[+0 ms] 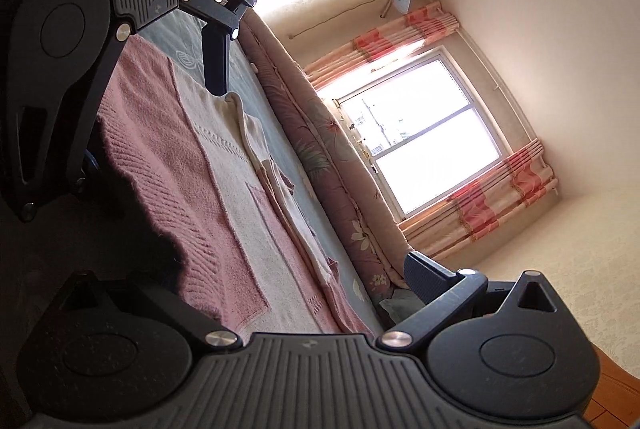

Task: Fold clothes
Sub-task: 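Close both grippers on the pink hem and lift it, then carry the held hem up and over toward the sweater collar with both grippers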

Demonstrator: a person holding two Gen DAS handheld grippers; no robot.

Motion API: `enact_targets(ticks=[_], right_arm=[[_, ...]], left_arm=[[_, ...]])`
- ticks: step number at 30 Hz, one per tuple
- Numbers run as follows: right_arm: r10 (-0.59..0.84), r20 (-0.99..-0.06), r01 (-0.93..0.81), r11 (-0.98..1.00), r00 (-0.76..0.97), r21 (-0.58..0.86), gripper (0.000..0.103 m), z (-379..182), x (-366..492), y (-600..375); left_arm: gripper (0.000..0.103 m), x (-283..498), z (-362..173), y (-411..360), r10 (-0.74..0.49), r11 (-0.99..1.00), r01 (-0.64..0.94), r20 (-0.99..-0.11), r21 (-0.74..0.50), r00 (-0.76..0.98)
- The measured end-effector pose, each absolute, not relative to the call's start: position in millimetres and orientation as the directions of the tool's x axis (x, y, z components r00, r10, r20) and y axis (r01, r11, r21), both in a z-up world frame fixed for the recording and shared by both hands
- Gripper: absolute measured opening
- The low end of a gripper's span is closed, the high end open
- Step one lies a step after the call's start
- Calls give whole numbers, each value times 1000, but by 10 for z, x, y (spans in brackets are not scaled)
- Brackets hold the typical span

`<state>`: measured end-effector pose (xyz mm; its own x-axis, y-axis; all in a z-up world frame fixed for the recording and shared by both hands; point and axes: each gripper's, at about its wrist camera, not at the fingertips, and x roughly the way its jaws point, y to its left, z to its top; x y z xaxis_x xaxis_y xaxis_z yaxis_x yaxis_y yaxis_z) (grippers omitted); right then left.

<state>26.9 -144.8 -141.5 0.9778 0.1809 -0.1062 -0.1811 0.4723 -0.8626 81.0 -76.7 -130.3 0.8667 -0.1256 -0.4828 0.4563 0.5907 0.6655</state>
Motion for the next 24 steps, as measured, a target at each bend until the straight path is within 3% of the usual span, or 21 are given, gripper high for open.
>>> enact_targets(ticks=[4,8,18,24], right_arm=[[174,-123,-194,494,977,-848,103,-1415,277,-1506],[147,-156,-210,505,977,-837,103,-1433,304,-1525],[-8,-242,-208,480,970,-852,103,-1532,197,-1468],[6,-338,-311,408,941,-858,103,-1518,95,-1499]], left_arm=[[102,878,-1372,-666,-17,573,372,-443,730,896],[102,936,-1344,-494,38,620,321,-435,716,900],[102,975,-1128,-374,13,694,253,-362,674,932],[102,1000,-1079,-317,-20,708,271,-365,652,931]])
